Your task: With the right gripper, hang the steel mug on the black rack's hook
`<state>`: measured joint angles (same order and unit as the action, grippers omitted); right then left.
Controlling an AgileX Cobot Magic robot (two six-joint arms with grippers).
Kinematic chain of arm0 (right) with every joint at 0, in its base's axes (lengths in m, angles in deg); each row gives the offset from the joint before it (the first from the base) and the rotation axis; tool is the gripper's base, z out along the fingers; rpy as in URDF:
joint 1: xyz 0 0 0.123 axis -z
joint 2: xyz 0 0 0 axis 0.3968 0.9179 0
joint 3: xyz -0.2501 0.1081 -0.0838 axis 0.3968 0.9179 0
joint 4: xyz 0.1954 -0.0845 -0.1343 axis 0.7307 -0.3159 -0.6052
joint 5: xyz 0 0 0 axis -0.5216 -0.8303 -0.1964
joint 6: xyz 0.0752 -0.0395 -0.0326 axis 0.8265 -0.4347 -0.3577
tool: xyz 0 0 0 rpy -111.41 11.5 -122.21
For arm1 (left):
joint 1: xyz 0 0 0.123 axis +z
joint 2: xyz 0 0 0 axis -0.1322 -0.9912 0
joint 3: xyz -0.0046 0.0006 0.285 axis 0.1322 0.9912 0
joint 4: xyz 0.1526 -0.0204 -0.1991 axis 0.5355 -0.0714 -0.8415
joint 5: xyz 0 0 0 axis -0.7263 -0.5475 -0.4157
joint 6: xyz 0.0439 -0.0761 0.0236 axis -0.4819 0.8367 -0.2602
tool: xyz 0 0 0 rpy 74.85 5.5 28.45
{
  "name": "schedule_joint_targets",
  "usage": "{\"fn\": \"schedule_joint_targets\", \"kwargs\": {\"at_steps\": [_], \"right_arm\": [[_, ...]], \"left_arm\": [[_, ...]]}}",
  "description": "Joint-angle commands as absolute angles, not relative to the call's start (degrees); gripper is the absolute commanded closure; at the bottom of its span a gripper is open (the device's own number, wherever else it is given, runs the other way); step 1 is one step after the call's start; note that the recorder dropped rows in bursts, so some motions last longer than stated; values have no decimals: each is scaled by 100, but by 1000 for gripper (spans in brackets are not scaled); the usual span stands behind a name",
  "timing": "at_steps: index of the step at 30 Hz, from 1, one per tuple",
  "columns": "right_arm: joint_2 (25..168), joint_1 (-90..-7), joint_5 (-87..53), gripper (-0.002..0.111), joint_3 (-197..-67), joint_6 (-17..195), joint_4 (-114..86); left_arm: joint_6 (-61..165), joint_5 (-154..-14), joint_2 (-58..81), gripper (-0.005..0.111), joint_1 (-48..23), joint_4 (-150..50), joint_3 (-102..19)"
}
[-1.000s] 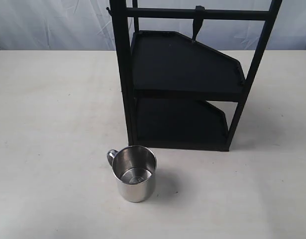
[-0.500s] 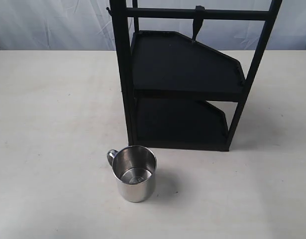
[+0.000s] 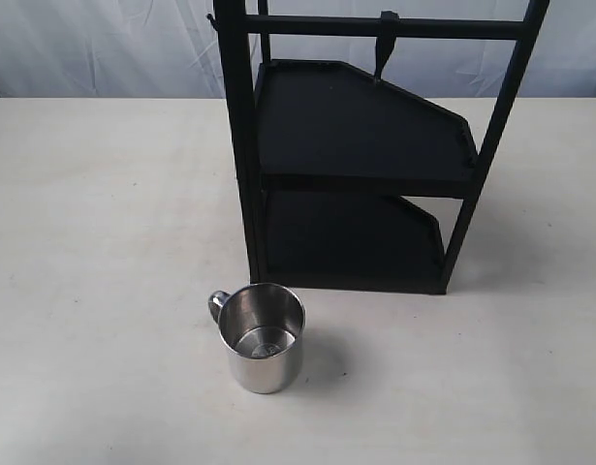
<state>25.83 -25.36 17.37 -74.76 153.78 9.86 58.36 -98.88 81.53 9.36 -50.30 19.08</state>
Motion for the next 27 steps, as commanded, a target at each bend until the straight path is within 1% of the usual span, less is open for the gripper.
{"fn": "schedule_joint_targets", "kwargs": {"at_steps": [1, 3, 5, 7, 8, 9, 11, 14, 17, 20, 27], "right_arm": [[3078, -2517, 1572, 109, -8488, 13899, 18], [3361, -2517, 73, 109, -9048, 12998, -1013], [3837, -2517, -2280, 109, -9743, 12799, -2708], [4425, -2534, -4165, 109, -10242, 12616, -2708], [4757, -2584, -5088, 109, -10485, 12063, -2584], [5108, -2622, -5840, 109, -10690, 11278, -2239], [5793, -2756, -6836, 109, -10917, 9817, -876], [6660, -3005, -7601, 109, -10954, 8714, 864], [7421, -3377, -7784, 109, -10954, 8508, 1404], [7899, -3916, -7391, 109, -10954, 8546, 1465], [8488, -5187, -6209, 109, -10954, 9133, 1553]], "left_arm": [[5839, -9806, 8128, 107, 906, -5030, 1899], [5839, -9806, 8128, 107, 906, -5030, 1899], [5839, -9806, 8128, 107, 906, -5030, 1899], [5839, -9806, 8128, 107, 906, -5030, 1899], [5839, -9806, 8128, 107, 906, -5030, 1899], [5839, -9806, 8128, 107, 906, -5030, 1899], [5839, -9806, 8128, 107, 906, -5030, 1899], [5839, -9806, 8128, 107, 906, -5030, 1899], [5839, -9806, 8128, 107, 906, -5030, 1899], [5839, -9806, 8128, 107, 906, -5030, 1899], [5839, -9806, 8128, 107, 906, -5030, 1899]]}}
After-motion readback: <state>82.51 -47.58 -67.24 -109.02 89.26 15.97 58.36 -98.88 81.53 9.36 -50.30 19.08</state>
